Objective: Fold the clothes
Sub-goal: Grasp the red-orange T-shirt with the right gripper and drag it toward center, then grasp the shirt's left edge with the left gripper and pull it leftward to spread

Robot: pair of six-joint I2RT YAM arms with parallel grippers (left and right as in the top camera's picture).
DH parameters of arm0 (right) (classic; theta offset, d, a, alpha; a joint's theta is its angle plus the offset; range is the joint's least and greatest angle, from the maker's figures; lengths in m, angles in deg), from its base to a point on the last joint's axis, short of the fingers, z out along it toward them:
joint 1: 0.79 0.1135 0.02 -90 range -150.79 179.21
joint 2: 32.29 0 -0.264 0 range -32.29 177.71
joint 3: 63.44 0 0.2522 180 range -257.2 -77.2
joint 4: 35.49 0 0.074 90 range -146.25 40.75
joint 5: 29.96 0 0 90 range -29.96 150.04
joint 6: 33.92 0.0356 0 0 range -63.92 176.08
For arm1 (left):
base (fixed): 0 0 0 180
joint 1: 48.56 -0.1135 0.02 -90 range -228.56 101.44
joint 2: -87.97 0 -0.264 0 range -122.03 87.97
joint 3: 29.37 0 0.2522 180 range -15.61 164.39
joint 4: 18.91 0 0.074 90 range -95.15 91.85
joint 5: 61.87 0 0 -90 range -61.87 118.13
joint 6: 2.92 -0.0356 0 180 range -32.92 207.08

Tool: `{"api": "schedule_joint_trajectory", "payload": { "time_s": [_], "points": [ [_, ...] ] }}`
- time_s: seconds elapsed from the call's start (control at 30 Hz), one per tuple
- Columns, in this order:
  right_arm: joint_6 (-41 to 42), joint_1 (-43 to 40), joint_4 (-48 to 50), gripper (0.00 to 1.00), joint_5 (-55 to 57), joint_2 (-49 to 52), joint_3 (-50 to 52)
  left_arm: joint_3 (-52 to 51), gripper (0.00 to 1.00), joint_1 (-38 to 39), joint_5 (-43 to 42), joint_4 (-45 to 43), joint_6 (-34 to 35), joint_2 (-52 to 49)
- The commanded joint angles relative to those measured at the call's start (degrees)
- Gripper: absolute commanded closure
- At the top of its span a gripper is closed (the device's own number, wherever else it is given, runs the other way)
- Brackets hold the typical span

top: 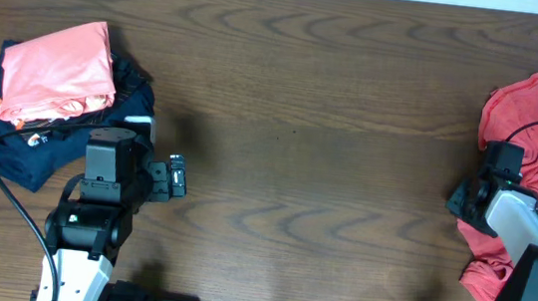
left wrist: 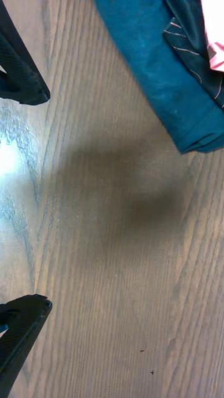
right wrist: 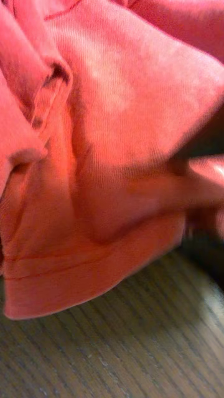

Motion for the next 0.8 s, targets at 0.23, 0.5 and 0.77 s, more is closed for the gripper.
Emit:
{"api": "schedule_joint_trajectory", "payload": {
  "time_s": [0.23, 0.5, 0.77],
  "points": [
    [-9.27, 5.40, 6.49, 0.99, -49.62, -0.52, -3.37, 1.27, 0.02, 0.24, -0.39, -4.74, 0.52, -0.09],
    [1.11, 26.29, 37.64, 0.99, -44.72, -0.92, -7.32, 1.27, 0.02, 0.24, -0.39, -12.44, 0.52, -0.44],
    [-1.18, 31.95, 36.00, 0.01, -30.73, -1.70, -9.09, 1.27, 0.02, 0.24, -4.35, -14.34, 0.55, -4.79]
  ]
}}
